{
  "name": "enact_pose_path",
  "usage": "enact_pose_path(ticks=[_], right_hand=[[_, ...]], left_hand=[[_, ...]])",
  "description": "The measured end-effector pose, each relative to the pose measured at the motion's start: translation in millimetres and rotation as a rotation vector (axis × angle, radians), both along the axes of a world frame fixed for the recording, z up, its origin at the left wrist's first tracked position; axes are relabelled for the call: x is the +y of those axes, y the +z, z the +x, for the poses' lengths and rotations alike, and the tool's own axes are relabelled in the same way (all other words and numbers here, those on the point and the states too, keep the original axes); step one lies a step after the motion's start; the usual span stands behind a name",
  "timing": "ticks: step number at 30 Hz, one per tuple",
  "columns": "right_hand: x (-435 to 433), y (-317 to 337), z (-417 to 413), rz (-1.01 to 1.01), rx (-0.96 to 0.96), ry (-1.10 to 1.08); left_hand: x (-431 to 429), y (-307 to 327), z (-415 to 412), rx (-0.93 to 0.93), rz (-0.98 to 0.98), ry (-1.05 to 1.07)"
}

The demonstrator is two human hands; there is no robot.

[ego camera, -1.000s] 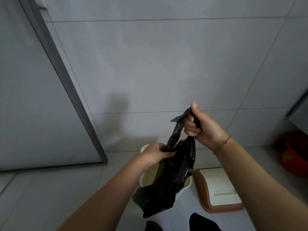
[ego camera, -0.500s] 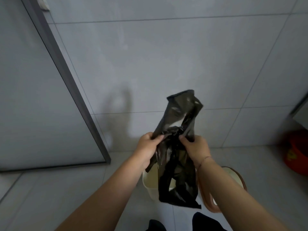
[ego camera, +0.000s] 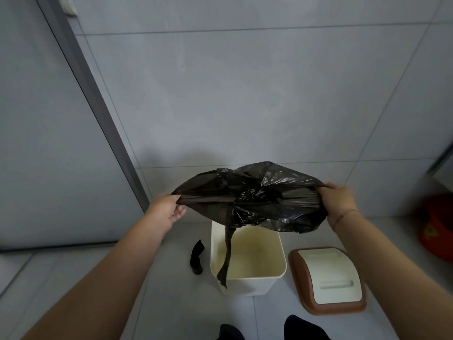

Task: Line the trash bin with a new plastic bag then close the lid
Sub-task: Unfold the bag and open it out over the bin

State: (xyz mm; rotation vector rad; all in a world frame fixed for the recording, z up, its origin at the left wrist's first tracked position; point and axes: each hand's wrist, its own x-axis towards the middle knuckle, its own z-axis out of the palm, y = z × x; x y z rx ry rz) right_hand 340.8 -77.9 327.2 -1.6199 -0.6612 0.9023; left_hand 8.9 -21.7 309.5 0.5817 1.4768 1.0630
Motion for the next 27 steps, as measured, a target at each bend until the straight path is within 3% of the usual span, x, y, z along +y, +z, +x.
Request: enact_pose_path(ticks=[2, 7, 11, 13, 15, 16, 18, 20, 23, 25, 27], right_hand=[[3.7, -4.8, 6.2, -0.012, -0.042, -0.086], [4.9, -10.4, 8.3, -0.017, -0.255, -0.152], [2.3, -11.0, 15.9, 0.003, -0.269, -0.147], [0.4, -9.8, 18.1, 0.017, -0.25, -0.128], [-1.1, -6.7, 16.9, 0.047, -0.224, -0.078], [-2.5, -4.9, 15.8, 0.066, -0.198, -0.037], [-6.2, -1.5, 14.2, 0.09, -0.124, 0.097], [-11.7, 2.1, 16.7, 0.034, -0.081, 0.312], [-17.0, 3.2, 23.0, -0.134, -0.148, 0.572], [-16.6, -0.2, 26.5, -0.11, -0.124, 0.556], [-15.2, -4.9, 30.3, -0.036, 0.082, 0.469]], left_hand=[[-3.9, 0.8, 2.4, -0.01, -0.006, -0.013], [-9.4, 3.3, 8.8, -0.264, -0.048, -0.037], [-20.6, 9.6, 0.5, -0.323, -0.016, -0.317], [-27.1, 12.5, -10.2, -0.268, 0.012, -0.588], [-29.9, 11.6, -15.7, -0.098, -0.016, -0.847], [-28.4, 9.6, -15.3, 0.006, -0.039, -0.865], [-23.8, 6.0, -12.3, 0.081, -0.066, -0.638], [-16.7, 1.0, -15.8, -0.07, -0.066, -0.372], [-13.9, -0.2, -27.3, -0.295, -0.049, -0.29], [-14.2, -1.6, -30.2, -0.362, -0.041, -0.237], [-14.0, -2.6, -29.7, -0.427, -0.024, -0.177]])
